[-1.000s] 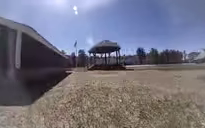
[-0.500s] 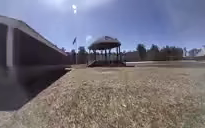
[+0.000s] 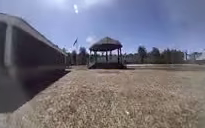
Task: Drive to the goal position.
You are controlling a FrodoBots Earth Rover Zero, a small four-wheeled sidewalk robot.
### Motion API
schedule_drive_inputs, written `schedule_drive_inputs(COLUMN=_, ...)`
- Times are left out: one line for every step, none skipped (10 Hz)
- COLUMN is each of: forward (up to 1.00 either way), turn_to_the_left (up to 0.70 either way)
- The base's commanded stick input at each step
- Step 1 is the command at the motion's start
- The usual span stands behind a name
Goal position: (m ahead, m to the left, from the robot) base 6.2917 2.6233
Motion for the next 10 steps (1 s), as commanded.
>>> schedule_drive_inputs(forward=0.7, turn_to_the_left=0.0)
schedule_drive_inputs(forward=0.7, turn_to_the_left=0.0)
schedule_drive_inputs(forward=0.7, turn_to_the_left=0.0)
schedule_drive_inputs(forward=0.7, turn_to_the_left=0.0)
schedule_drive_inputs(forward=0.7, turn_to_the_left=0.0)
schedule_drive_inputs(forward=0.7, turn_to_the_left=0.0)
schedule_drive_inputs(forward=0.7, turn_to_the_left=0.0)
schedule_drive_inputs(forward=0.7, turn_to_the_left=0.0)
schedule_drive_inputs(forward=0.7, turn_to_the_left=0.0)
schedule_drive_inputs(forward=0.7, turn_to_the_left=0.0)
